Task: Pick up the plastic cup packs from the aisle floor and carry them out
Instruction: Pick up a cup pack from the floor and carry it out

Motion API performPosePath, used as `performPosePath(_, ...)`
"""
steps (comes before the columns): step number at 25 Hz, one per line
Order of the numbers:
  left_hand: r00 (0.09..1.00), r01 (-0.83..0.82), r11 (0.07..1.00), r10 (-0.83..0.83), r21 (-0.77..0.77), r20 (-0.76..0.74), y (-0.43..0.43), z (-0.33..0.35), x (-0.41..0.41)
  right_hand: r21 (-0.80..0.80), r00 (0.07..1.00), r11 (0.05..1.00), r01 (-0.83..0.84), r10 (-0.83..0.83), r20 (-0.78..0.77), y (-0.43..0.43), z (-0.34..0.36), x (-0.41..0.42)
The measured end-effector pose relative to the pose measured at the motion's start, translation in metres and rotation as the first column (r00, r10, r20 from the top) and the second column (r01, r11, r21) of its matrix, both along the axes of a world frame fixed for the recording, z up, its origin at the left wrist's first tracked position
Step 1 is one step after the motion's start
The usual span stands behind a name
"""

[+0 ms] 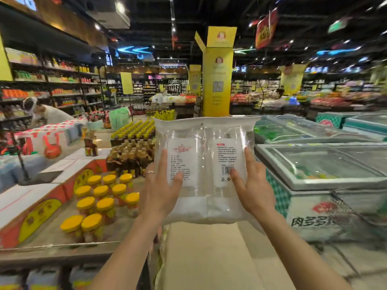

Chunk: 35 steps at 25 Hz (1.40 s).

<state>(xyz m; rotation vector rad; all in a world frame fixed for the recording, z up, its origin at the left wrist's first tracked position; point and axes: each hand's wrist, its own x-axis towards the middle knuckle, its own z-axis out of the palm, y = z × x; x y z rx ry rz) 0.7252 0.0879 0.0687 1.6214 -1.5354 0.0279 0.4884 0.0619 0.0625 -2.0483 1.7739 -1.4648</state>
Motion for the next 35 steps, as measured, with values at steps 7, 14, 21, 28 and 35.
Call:
performPosePath(7, 0.988, 0.156, 0.987, -0.157, 0.032, 0.016, -0.053, -0.01, -0.158, 0.039, 0.984, 0.983, 0.177, -0.177, -0.022, -0.006, -0.008, -0.161)
performPosePath(14, 0.944, 0.325, 0.942, -0.328, 0.085, 0.033, -0.118, -0.029, -0.288, 0.107, 0.937, 0.931, 0.348, -0.349, -0.004, -0.024, -0.032, -0.284)
performPosePath(21, 0.818, 0.569, 0.813, -0.574, 0.122, 0.014, -0.223, -0.057, -0.443, 0.167, 0.816, 0.803, 0.571, -0.578, -0.013, -0.073, -0.059, -0.411)
performPosePath(28, 0.679, 0.725, 0.671, -0.735, 0.156, 0.003, -0.329, -0.06, -0.581, 0.17, 0.679, 0.675, 0.718, -0.733, 0.037, -0.14, -0.058, -0.513)
performPosePath(35, 0.586, 0.791, 0.578, -0.81, 0.201, 0.024, -0.382, -0.074, -0.695, 0.209, 0.577, 0.578, 0.789, -0.814, 0.072, -0.174, -0.075, -0.604)
